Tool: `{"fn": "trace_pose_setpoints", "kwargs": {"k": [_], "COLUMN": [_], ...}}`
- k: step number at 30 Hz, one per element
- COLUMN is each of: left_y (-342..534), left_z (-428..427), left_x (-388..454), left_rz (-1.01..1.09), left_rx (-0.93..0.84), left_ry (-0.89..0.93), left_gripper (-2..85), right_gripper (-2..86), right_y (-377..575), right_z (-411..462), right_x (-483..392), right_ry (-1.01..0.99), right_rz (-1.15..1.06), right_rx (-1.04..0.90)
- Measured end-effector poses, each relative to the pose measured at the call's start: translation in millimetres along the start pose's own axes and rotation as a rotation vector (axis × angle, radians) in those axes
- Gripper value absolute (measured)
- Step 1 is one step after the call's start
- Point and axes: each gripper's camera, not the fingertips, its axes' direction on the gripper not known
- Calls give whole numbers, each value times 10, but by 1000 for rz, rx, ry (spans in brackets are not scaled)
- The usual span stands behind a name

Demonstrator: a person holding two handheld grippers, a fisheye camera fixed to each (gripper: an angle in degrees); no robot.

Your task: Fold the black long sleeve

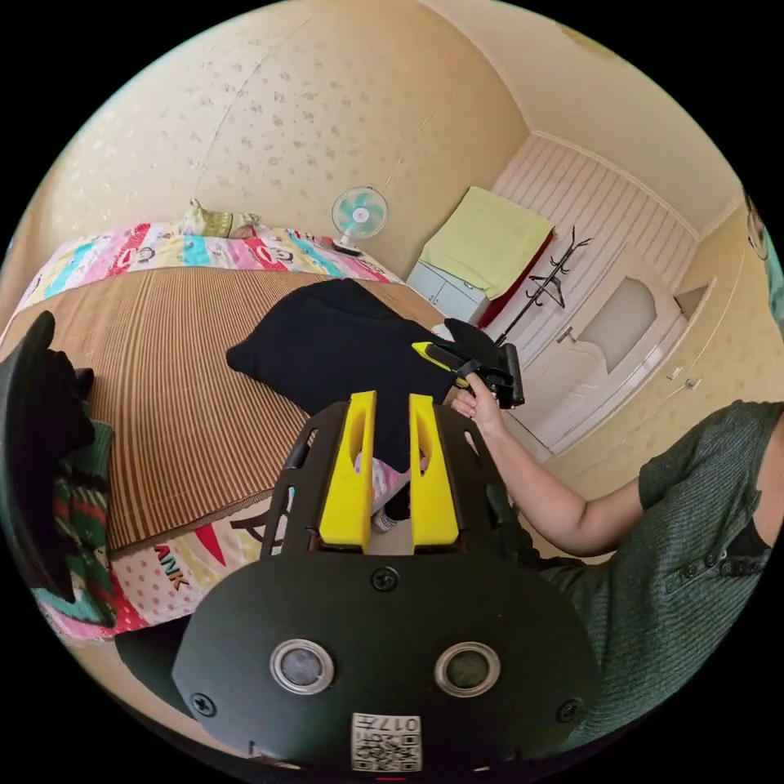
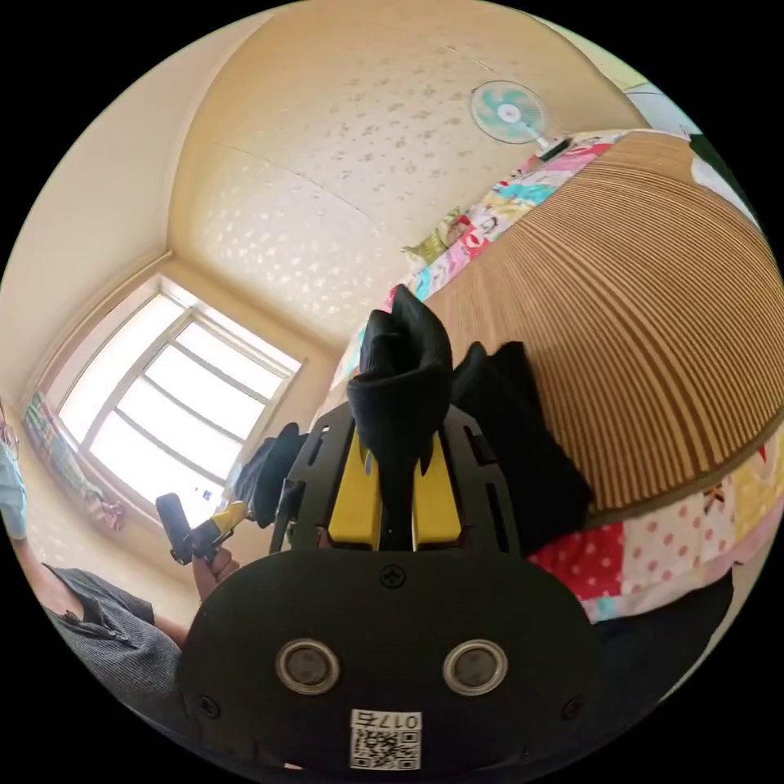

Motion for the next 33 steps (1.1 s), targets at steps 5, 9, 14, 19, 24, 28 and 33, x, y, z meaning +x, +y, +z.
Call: {"fn": "trace_pose_setpoints", "kwargs": {"k": [5,9,14,19,24,28,33], "left_y": [-262,-297,-417,-558,-642,-738,-1037], "left_z": [1217,1872,2485,2923,2997,2615,1117], "left_x": [-646,-1249,-1624,-1680,-1646,-1573,-1616], "left_rz": [-189,-436,-614,-661,-644,-555,-430], "left_rx": [-234,-235,-245,-310,-358,-388,-398], "left_ry": [181,298,360,390,416,400,272], "left_gripper": [158,196,208,185,153,129,126], "right_gripper": [88,119,172,216,228,161,140], "right_y": [222,238,-580,-1458,-1668,-1405,-1166], "right_z": [-689,-1340,-1667,-979,-444,-133,142], "right_x": [1036,1202,1518,2100,2149,1837,931], "right_ry": [144,169,10,-176,-432,-355,-647], "right_rz": [222,228,151,103,164,147,40], "right_rx": [-105,29,-10,-431,-825,-1080,-1049]}}
